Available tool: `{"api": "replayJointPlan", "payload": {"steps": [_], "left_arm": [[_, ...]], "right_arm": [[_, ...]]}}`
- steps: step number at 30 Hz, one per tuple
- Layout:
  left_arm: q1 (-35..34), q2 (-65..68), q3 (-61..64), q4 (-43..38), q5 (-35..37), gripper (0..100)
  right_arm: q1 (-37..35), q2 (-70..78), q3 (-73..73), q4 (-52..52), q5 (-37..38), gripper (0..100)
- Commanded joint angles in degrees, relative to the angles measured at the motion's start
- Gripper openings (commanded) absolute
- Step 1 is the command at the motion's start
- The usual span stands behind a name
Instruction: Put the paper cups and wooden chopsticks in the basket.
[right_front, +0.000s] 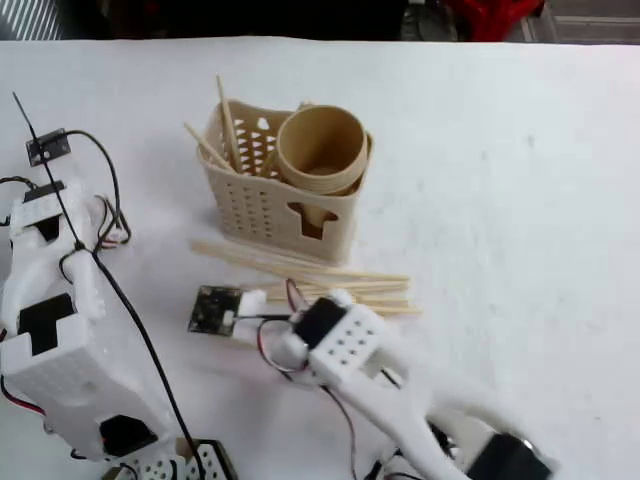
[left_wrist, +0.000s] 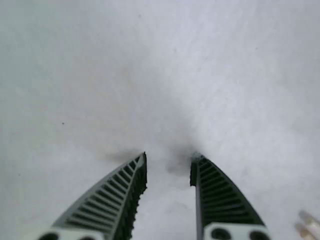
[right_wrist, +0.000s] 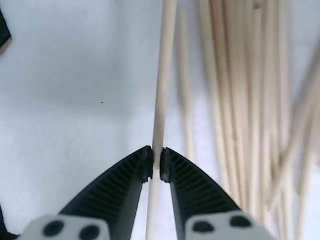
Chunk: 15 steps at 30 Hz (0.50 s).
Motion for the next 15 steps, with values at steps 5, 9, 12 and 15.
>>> {"api": "replayJointPlan", "payload": {"steps": [5, 9, 12, 15], "left_arm": [[-0.8, 0.2, -1.7, 0.3, -0.4, 15], [-0.8, 0.2, -1.7, 0.3, -0.4, 15], [-0.8, 0.2, -1.7, 0.3, -0.4, 15], [-0.8, 0.2, -1.7, 0.3, -0.4, 15]], "right_arm": [[6.3, -18.6, -6.4, 2.1, -5.2, 1.6], [6.1, -19.2, -18.9, 5.0, -8.7, 1.6], [6.3, -15.4, -29.7, 6.5, -11.8, 1.6], [6.3, -10.7, -37.4, 5.2, -14.4, 1.6]]}}
